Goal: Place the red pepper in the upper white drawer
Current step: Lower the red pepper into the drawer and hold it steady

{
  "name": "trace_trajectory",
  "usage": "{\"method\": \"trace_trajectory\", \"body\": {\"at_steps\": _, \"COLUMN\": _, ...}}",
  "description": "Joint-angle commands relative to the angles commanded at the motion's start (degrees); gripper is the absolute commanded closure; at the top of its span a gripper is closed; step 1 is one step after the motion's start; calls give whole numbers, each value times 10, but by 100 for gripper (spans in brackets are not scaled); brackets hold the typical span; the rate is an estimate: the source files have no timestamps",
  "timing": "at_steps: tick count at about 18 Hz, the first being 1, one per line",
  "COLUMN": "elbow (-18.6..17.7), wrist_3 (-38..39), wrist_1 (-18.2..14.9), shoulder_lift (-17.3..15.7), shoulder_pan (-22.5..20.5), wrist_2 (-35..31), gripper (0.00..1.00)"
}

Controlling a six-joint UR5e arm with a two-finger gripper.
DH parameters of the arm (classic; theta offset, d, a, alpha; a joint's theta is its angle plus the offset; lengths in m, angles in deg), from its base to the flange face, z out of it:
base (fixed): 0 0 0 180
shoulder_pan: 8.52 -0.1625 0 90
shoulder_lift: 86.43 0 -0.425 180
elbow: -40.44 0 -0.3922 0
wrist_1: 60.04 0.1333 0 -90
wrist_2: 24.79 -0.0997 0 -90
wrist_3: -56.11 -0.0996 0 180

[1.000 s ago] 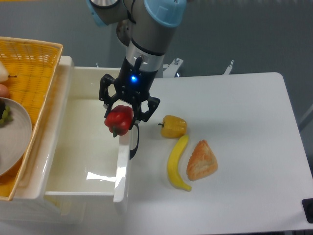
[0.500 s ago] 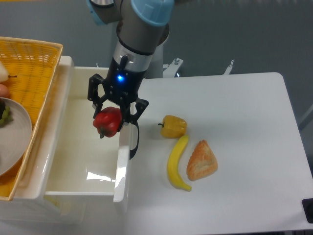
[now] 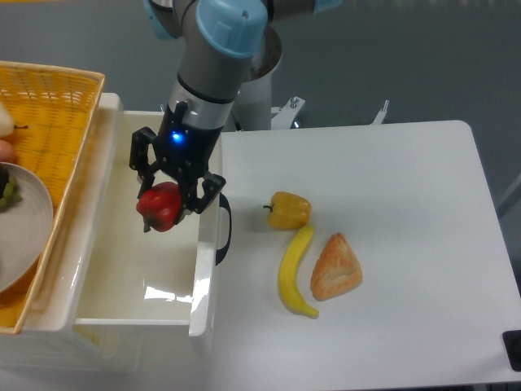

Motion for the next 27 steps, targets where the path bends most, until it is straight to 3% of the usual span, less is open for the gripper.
{"method": "trace_trajectory", "body": {"at_steps": 10, "elbow": -1, "wrist_3": 3, "wrist_1": -5, "shoulder_lift": 19, "shoulder_pan": 8, "wrist_2": -2, "gripper": 58}}
{"method": "trace_trajectory", "body": {"at_steps": 27, "elbow": -16, "wrist_3": 0, "wrist_1": -3, "shoulder_lift": 19, "shoulder_pan": 12, "wrist_2": -18, "gripper": 55}}
